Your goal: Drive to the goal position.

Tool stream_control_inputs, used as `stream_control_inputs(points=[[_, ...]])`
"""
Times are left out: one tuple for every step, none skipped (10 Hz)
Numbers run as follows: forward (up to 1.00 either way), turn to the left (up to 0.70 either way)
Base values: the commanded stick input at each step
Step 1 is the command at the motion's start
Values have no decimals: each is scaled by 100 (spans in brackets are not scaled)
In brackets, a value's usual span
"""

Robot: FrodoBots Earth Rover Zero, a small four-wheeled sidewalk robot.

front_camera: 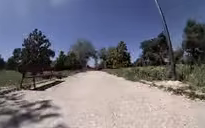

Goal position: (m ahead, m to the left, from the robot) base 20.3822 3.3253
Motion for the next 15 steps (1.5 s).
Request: stream_control_inputs(points=[[70,1],[70,3],[70,3],[70,2],[70,1],[70,1],[70,1],[70,1],[70,1],[70,1],[70,1],[70,1],[70,1],[70,1],[70,1]])
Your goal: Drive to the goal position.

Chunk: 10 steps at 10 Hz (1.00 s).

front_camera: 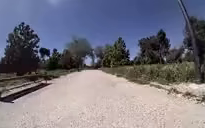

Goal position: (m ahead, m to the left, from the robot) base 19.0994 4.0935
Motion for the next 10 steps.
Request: stream_control_inputs(points=[[70,1],[70,1],[70,1],[70,1],[70,1],[70,1],[70,1],[70,1],[70,1],[70,3]])
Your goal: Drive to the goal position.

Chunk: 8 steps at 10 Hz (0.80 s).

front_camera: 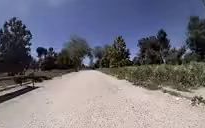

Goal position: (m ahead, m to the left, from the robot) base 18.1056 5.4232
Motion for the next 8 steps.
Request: stream_control_inputs(points=[[70,10],[70,18],[70,1],[70,1],[70,1],[70,1],[70,1],[70,1]])
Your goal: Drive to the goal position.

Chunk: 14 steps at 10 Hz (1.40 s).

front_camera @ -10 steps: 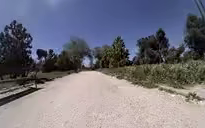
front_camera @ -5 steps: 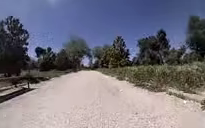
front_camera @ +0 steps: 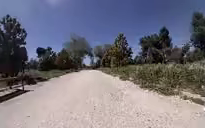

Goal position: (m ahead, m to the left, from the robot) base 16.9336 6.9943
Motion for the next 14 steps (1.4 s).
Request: stream_control_inputs(points=[[70,1],[70,1],[70,1],[70,1],[70,11],[70,27],[70,35],[70,28],[70,5],[70,1],[70,1],[70,1],[70,1],[70,1]])
